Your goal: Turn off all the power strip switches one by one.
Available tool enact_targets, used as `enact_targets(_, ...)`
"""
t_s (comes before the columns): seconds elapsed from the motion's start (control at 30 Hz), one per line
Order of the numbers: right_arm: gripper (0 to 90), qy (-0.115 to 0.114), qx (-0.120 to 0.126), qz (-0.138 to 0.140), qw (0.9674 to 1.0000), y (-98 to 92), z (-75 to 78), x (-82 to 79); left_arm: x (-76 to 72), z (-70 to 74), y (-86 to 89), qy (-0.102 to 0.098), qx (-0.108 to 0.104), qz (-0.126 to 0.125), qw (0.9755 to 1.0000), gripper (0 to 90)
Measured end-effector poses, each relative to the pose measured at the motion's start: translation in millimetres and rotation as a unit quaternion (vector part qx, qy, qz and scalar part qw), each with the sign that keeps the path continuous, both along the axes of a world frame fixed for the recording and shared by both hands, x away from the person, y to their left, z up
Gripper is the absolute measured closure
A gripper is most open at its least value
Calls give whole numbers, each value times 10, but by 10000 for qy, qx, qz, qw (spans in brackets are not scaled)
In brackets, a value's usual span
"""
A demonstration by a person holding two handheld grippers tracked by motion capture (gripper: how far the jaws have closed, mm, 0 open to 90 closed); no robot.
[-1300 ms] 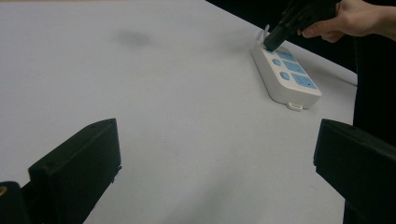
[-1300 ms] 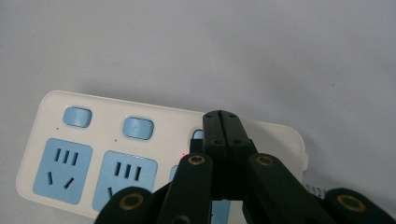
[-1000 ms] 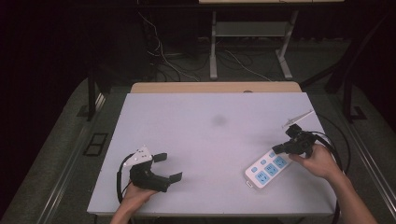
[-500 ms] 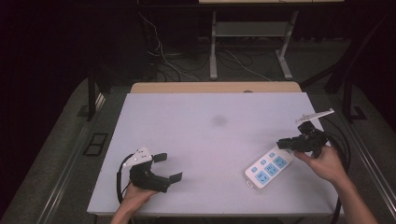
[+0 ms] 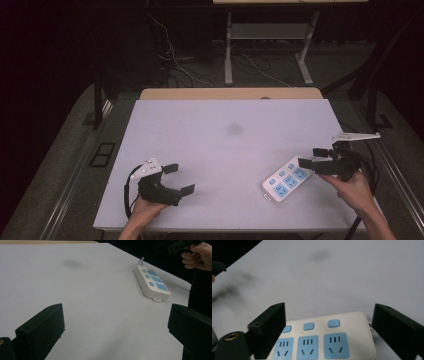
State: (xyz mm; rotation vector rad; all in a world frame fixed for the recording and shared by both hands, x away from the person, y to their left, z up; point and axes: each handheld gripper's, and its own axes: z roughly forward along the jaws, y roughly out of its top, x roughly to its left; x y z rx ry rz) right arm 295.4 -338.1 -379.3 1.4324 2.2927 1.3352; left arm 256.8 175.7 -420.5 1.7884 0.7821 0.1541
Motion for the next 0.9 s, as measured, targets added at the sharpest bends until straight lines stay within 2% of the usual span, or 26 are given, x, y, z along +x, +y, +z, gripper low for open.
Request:
enact_targets(0.03,104,-49,26,1,10000,5,-6,-22,1,0,0,4,-1,3,10000,0)
enact_targets(0.1,5,-67,64,-21,10000,21,-22,-57,0,0,2,7,5,5,10000,0)
enact_targets(0.37,4,-351,286,94,9989,75,-100,-213,6,-4,1,18,4,12,10000,0)
enact_targets(0.43,4,-353,332,149,9987,98,-135,-256,7,-4,2,14,18,3,10000,0)
enact_targets(0.67,4,-431,304,408,9978,214,-284,-391,9,-8,5,42,40,8,10000,0)
enact_targets(0.9,4,-536,222,458,9973,270,-400,-457,19,-13,9,64,62,22,10000,0)
